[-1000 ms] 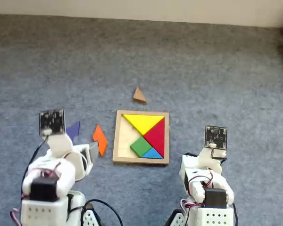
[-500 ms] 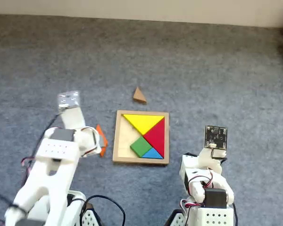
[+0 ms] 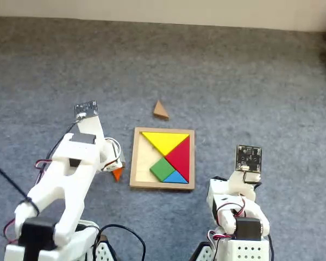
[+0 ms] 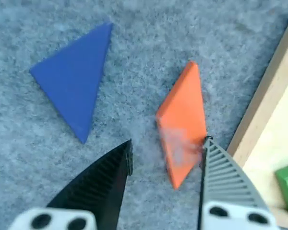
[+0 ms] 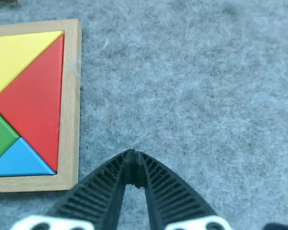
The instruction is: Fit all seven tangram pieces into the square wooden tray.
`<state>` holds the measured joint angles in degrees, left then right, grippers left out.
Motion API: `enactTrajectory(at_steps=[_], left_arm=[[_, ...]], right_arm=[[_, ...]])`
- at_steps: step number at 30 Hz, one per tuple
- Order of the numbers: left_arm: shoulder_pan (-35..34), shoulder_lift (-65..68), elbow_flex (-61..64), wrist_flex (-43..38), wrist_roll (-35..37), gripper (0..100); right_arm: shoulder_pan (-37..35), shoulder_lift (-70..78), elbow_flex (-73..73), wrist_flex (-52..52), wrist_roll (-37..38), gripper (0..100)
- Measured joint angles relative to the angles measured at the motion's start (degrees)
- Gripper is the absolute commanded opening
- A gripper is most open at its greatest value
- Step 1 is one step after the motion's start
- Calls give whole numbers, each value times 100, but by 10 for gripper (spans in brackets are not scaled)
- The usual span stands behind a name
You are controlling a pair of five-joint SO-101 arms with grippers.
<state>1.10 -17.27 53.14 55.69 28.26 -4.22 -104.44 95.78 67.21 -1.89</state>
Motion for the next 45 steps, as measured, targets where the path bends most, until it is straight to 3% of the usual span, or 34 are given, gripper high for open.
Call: enactTrajectory(at_steps=[9, 15, 23, 40, 45], left_arm=[[-70, 1073, -448, -273, 0, 207], [-62, 1169, -598, -281, 9, 0], [-70, 1196, -791, -281, -70, 5], [-97, 1204, -2268, 1380, -4009, 14], [-97, 1204, -2497, 1407, -4703, 183]], right_arm=[[0, 0, 0, 0, 0, 5], [0, 0, 0, 0, 0, 5], [0, 0, 0, 0, 0, 5], [0, 0, 0, 0, 0, 5], [0, 0, 0, 0, 0, 5]])
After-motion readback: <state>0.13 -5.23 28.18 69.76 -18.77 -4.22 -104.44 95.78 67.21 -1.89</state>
